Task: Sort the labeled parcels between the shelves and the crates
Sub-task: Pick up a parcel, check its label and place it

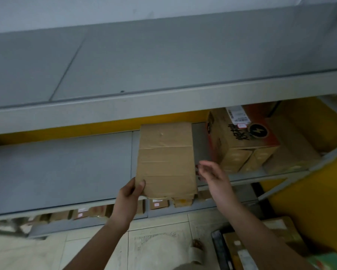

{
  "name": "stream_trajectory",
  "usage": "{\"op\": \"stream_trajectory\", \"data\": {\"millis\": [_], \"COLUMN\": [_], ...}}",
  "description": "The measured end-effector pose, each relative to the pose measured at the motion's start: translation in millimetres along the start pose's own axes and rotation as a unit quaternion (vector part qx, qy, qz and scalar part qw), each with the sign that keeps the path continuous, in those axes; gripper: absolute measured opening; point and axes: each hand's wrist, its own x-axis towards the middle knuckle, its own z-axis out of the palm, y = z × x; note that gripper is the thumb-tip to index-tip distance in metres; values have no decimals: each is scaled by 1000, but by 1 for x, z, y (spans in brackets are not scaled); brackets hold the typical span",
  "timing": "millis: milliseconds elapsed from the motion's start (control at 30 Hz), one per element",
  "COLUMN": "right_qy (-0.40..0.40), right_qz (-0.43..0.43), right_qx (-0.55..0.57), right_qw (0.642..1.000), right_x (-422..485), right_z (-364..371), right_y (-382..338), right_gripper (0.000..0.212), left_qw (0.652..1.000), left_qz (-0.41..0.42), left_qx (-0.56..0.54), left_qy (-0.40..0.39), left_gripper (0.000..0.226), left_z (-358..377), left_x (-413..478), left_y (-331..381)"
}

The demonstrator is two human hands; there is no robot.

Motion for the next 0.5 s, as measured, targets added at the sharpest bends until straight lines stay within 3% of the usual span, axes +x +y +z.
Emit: {"op": "stream_trajectory", "data": {"millis": [167, 300, 333, 500], "right_qy": [48, -36, -60, -136], "right_qz": [15, 133, 149, 162], "right_qx": [36, 124, 175, 344], "right_qw": [998, 983, 971, 915], "right_x": [-45, -65, -66, -74], "right_z": [26, 40, 41, 52], "right_y": [4, 11, 12, -4], "right_gripper": [21, 96, 103, 50], "left_qw": [998, 978, 973, 962], "left_qz": [-5, -61, -64, -37], "left_qx": [-64, -192, -214, -246], "left_qy": [-15, -51, -62, -110], "left_gripper": [21, 30, 31, 36], "left_z": [-49, -79, -85, -105], "left_x": [-43, -55, -58, -62], "left_y": [-10, -23, -22, -12]}}
